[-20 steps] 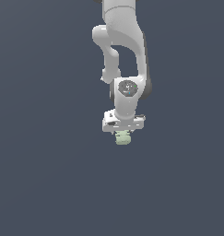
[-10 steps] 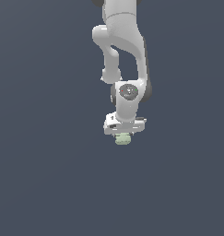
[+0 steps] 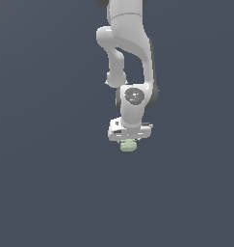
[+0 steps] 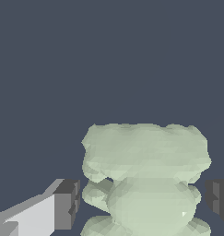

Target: Pick up the object and move it to a goal position.

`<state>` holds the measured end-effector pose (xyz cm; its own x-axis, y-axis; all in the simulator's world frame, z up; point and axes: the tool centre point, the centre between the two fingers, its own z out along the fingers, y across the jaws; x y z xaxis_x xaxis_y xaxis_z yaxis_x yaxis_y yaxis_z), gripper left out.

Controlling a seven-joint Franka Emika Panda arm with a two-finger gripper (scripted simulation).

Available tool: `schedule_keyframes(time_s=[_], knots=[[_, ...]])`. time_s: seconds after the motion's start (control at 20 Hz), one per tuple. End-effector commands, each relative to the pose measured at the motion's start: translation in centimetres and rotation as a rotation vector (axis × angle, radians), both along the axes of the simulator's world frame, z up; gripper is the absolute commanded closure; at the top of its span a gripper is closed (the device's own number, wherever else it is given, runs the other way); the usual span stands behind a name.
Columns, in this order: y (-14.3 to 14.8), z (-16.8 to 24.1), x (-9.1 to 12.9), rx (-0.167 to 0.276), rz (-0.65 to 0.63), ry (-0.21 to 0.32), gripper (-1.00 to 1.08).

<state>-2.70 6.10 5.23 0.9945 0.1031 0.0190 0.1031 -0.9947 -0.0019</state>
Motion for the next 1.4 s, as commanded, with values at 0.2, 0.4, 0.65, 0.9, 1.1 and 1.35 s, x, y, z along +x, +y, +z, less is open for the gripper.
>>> schedule_keyframes(time_s=[0.2, 0.4, 0.65, 0.9, 1.1, 1.35], knots=[[-1.2, -0.1, 0.6, -0.002, -0.005, 0.003, 1.08], [-2.8, -0.1, 1.7, -0.002, -0.005, 0.005, 1.08], [-5.4, -0.2, 3.8, -0.002, -0.005, 0.007, 1.08], [-8.7, -0.2, 6.3, -0.003, -0.005, 0.009, 1.08], [-11.3, -0.2, 8.3, -0.003, -0.005, 0.011, 1.08], [-14.1, -0.2, 10.5, -0.003, -0.006, 0.014, 1.08]])
